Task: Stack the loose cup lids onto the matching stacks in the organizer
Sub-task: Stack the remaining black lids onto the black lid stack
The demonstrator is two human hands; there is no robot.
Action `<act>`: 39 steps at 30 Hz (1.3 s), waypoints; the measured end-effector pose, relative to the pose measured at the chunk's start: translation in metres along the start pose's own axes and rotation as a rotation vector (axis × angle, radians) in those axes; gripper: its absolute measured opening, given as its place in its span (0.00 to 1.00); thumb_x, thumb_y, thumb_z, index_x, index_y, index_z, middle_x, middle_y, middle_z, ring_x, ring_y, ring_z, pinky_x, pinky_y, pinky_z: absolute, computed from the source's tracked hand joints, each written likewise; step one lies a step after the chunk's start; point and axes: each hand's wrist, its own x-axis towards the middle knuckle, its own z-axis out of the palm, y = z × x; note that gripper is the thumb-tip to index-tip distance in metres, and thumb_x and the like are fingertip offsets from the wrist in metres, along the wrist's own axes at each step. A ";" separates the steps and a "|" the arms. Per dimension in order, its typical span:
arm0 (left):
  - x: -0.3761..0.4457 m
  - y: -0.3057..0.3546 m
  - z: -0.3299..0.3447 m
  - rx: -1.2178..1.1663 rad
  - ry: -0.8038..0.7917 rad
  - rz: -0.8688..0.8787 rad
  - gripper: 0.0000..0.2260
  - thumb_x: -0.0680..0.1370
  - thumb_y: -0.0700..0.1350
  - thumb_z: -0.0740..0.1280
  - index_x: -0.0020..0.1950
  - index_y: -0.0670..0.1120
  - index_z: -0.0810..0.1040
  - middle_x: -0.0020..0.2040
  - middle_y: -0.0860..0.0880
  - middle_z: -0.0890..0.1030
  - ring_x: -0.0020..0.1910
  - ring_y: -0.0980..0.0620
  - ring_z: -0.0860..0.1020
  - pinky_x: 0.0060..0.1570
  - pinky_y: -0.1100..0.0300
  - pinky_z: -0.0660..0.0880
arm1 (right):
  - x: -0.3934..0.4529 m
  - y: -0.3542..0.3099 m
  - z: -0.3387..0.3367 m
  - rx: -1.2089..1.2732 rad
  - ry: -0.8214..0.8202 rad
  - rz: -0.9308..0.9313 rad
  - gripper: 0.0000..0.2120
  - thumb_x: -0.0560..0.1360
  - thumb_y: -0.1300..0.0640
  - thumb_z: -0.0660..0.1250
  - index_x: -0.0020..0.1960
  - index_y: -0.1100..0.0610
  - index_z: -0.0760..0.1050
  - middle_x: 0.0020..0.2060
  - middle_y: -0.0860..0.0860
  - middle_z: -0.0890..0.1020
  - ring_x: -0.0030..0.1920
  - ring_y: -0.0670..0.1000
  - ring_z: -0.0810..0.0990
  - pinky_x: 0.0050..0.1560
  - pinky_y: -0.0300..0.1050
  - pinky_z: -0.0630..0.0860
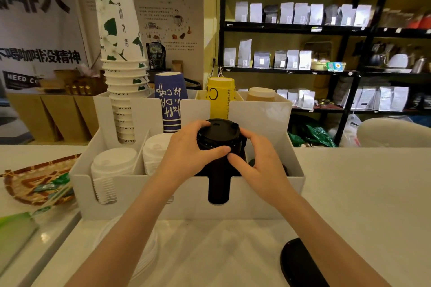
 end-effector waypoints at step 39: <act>-0.099 0.028 0.103 0.155 -0.827 0.314 0.38 0.65 0.61 0.70 0.71 0.54 0.57 0.72 0.55 0.63 0.69 0.56 0.62 0.65 0.64 0.59 | -0.159 0.048 -0.091 -0.154 -0.336 0.352 0.21 0.60 0.38 0.72 0.49 0.42 0.73 0.43 0.43 0.79 0.46 0.44 0.76 0.46 0.50 0.76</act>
